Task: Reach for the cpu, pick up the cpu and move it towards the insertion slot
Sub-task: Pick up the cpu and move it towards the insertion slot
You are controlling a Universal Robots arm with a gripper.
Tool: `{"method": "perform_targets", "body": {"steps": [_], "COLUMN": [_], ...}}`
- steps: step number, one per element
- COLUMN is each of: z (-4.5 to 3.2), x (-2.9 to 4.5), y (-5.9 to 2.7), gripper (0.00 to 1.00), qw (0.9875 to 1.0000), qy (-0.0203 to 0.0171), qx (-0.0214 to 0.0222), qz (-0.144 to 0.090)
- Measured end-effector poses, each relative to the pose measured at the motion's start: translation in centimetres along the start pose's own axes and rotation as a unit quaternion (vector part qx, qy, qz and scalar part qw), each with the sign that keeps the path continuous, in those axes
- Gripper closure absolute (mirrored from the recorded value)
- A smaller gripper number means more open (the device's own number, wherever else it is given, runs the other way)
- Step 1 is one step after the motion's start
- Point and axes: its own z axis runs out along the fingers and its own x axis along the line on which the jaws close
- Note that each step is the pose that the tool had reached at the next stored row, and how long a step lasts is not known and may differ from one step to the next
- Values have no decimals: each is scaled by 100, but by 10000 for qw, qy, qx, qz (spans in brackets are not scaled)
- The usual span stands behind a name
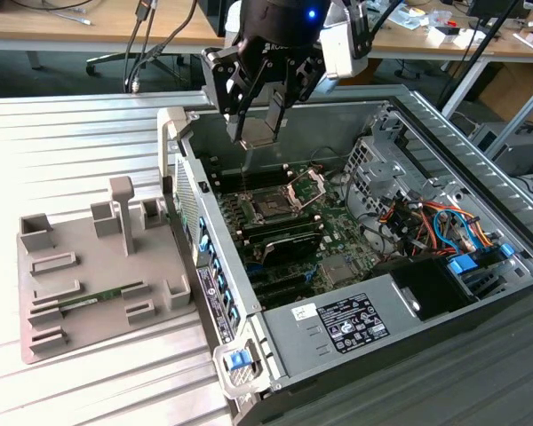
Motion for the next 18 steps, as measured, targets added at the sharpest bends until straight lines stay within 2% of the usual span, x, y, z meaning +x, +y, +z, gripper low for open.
{"method": "perform_targets", "body": {"steps": [18], "z": [-1], "x": [-116], "y": [-18], "gripper": [45], "qw": [10000], "qy": [0], "qx": [0], "qz": [0]}}
